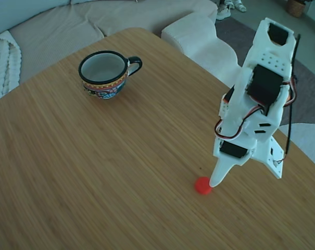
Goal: Grasp a red cap and put it in the cup.
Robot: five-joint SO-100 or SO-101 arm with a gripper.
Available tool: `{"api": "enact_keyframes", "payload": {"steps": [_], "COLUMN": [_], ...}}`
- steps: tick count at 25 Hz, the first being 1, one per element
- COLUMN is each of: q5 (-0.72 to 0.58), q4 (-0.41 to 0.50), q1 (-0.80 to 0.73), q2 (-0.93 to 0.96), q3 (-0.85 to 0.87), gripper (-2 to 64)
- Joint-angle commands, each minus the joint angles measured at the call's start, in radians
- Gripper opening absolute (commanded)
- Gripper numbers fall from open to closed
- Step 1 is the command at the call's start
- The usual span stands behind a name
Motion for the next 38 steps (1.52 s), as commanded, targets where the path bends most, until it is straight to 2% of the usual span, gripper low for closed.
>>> {"api": "enact_keyframes", "payload": {"steps": [1,10,28,36,38], "q5": [-0.008,-0.028,-0.029,-0.029,-0.029], "q4": [-0.021,-0.156,-0.152,-0.275,-0.278], "q1": [-0.006,0.005,0.002,0.000,0.002], "q2": [-0.009,-0.018,-0.158,-0.155,-0.153], "q3": [-0.043,0.035,0.058,0.161,0.164], "gripper": [36.8,36.8,36.8,37.0,40.0]}}
